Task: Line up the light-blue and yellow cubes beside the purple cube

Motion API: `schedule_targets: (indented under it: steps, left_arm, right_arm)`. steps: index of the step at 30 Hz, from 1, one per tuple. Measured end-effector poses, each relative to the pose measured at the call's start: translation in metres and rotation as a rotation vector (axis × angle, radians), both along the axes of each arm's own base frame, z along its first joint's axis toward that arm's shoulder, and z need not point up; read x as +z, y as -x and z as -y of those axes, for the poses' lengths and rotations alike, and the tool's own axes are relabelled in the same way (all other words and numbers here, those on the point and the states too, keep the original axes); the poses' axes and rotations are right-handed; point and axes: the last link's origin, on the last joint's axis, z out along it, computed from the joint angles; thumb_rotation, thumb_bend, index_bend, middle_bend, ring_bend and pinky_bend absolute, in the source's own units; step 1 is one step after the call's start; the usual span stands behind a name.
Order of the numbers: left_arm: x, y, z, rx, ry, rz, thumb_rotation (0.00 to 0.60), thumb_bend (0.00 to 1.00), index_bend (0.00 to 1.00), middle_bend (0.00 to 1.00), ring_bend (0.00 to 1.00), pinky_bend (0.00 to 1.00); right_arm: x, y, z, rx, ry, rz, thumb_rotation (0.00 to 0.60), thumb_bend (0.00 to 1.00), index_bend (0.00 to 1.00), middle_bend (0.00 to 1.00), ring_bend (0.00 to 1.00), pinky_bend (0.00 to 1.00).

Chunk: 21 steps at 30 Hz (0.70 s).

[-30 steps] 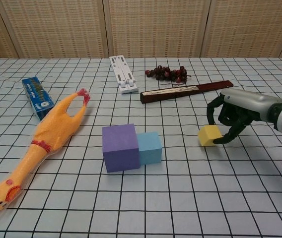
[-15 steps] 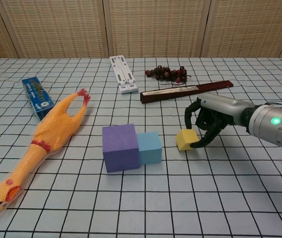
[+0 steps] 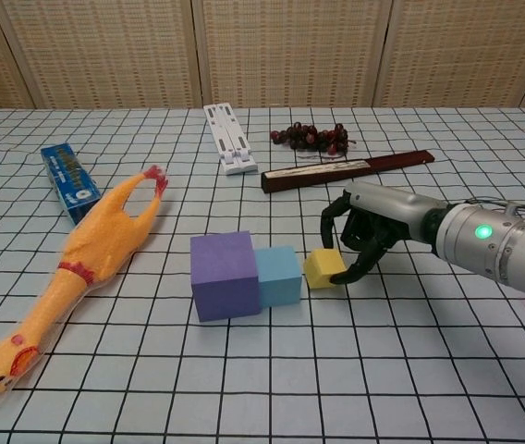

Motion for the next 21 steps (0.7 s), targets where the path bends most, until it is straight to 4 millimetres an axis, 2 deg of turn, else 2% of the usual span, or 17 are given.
schedule_targets:
  steps: [21]
  left_arm:
    - [-0.001, 0.0, -0.001, 0.001, 0.004, 0.001, 0.6, 0.5, 0.31, 0.32, 0.29, 0.57]
  right_arm:
    - [-0.016, -0.006, 0.001, -0.007, -0.032, 0.047, 0.6, 0.06, 0.64, 0.91, 0.94, 1.0]
